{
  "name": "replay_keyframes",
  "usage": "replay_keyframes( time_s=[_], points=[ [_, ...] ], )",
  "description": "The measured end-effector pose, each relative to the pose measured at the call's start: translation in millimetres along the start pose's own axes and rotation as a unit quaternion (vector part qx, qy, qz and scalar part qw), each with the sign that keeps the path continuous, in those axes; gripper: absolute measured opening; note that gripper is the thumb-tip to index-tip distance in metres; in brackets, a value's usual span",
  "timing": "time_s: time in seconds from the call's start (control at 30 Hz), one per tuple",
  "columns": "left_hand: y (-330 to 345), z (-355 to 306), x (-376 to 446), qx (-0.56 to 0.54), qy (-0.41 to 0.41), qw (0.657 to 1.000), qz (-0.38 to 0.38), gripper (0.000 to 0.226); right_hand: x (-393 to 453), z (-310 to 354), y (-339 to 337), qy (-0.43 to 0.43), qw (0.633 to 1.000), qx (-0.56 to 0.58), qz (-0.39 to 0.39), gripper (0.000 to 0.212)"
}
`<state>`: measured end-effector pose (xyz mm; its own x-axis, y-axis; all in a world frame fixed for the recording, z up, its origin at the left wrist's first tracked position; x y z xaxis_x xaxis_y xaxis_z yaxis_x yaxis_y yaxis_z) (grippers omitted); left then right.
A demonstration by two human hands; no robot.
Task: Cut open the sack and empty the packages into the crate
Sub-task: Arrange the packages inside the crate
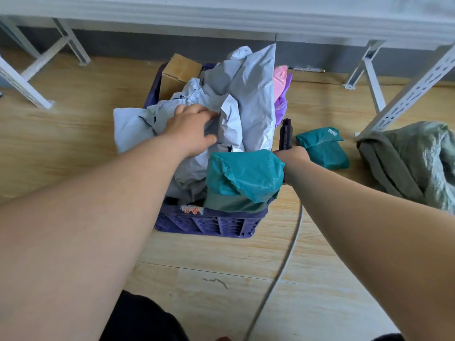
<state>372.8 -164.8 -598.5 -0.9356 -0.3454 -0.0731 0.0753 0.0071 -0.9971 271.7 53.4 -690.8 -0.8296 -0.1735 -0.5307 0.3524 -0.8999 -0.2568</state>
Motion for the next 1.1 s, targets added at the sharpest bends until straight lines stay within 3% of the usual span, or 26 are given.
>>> replay_keyframes(
  time_s=[0.13, 0.23, 0.33, 0.43, 0.57, 0.67, 0.77, 0.87, 1.1],
  points=[
    [-8.3, 13.6, 5.9, -0.016, -0.006, 0.999, -0.030, 0.051, 4.4, 14.9, 5.4, 0.010, 1.000, -0.015, 0.001, 0.028],
    [-34.1, 21.9, 15.1, -0.065, 0.010, 0.988, -0.137, 0.032, 2.8, 22.7, -4.5, 0.061, 0.996, 0.060, -0.021, 0.014],
    [-61.0, 21.0, 25.9, -0.133, 0.043, 0.968, -0.210, 0.028, 3.1, 51.1, -10.5, 0.023, 0.996, 0.084, 0.003, 0.005],
    [-78.4, 11.0, 35.8, -0.156, 0.087, 0.956, -0.234, 0.029, 0.1, 71.5, -12.7, 0.004, 0.999, 0.051, 0.014, 0.025],
    [-98.9, -20.5, 46.4, -0.154, 0.141, 0.948, -0.242, 0.031, 6.4, 63.4, -32.6, 0.042, 0.995, -0.083, -0.037, 0.047],
    [-112.1, -60.5, 66.6, -0.123, 0.182, 0.957, -0.192, 0.030, 19.9, 44.9, -63.7, 0.076, 0.990, -0.100, -0.066, 0.059],
    [-109.8, -109.3, 84.9, -0.052, 0.228, 0.971, -0.049, 0.031, 38.2, 22.6, -97.9, 0.115, 0.983, -0.115, -0.083, 0.065],
    [-101.7, -164.7, 85.6, 0.070, 0.261, 0.959, 0.087, 0.041, 56.9, -5.8, -121.3, 0.140, 0.978, -0.133, -0.075, 0.062],
    [-71.7, -264.2, 101.9, 0.155, 0.195, 0.952, 0.176, 0.050, 111.8, -22.9, -134.0, 0.129, 0.980, -0.146, -0.037, 0.058]
  ],
)
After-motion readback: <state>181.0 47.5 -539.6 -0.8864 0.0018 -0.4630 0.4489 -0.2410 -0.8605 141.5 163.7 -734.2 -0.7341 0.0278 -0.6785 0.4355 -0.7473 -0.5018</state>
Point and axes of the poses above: each hand's wrist, its own x-axis towards the middle knuckle, its own y-axis out of the palm, z = x × y, the point moved 7 cm from there along x, towards the middle knuckle, and after that the axes turned 11 degrees about x, right-handed, at the moved point
